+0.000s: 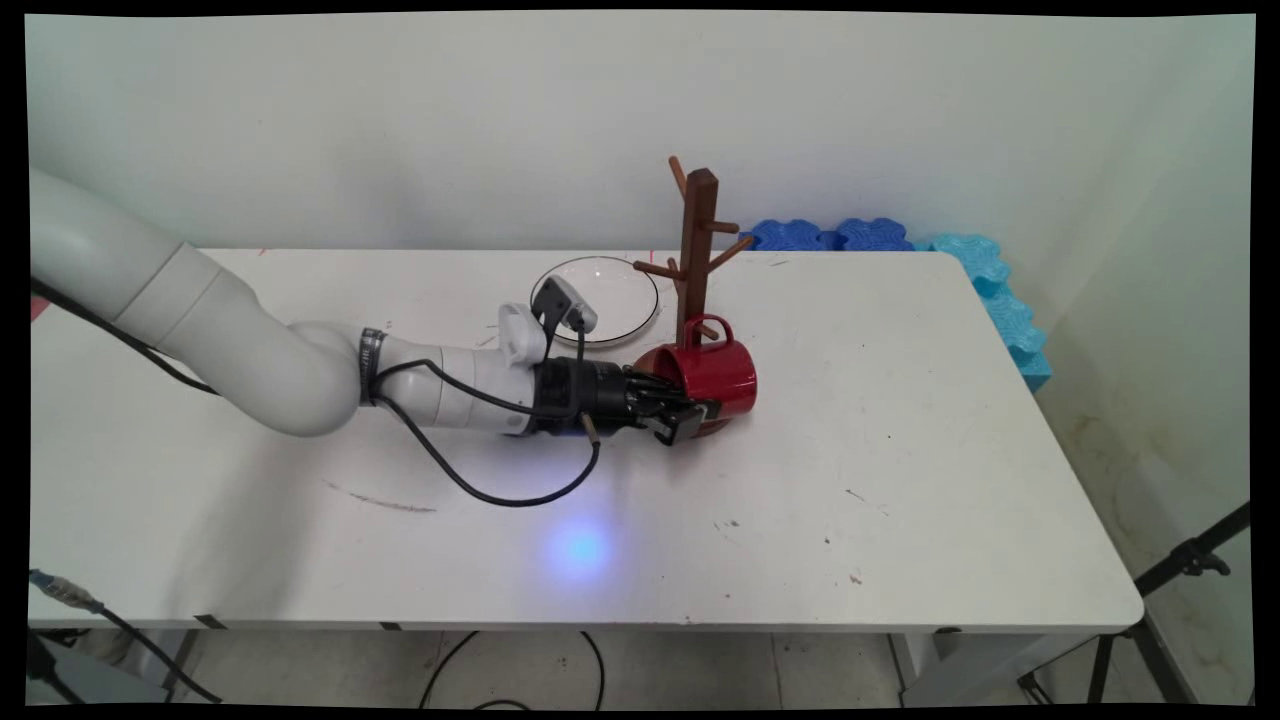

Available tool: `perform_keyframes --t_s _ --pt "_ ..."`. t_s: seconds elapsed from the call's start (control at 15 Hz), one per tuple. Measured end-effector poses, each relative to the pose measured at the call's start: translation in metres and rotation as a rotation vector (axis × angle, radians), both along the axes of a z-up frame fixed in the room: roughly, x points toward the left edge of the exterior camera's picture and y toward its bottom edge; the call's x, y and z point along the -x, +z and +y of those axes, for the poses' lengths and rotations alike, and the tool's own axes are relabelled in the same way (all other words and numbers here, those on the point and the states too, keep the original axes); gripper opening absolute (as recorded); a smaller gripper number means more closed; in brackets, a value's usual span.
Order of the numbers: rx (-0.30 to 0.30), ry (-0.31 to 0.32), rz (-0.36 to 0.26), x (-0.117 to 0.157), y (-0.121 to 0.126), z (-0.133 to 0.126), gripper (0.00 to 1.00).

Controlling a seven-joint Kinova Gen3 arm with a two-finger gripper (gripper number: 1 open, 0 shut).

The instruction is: Place the picked object on the table

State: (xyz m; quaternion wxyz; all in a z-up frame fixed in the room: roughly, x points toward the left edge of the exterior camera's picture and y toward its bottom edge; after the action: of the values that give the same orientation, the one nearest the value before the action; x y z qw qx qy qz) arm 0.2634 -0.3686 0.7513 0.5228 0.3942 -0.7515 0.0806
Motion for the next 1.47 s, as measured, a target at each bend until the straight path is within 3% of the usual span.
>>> perform_keyframes --t_s 1.47 --pt "0.003 -0.085 0.104 0.000 0.061 0.032 0.00"
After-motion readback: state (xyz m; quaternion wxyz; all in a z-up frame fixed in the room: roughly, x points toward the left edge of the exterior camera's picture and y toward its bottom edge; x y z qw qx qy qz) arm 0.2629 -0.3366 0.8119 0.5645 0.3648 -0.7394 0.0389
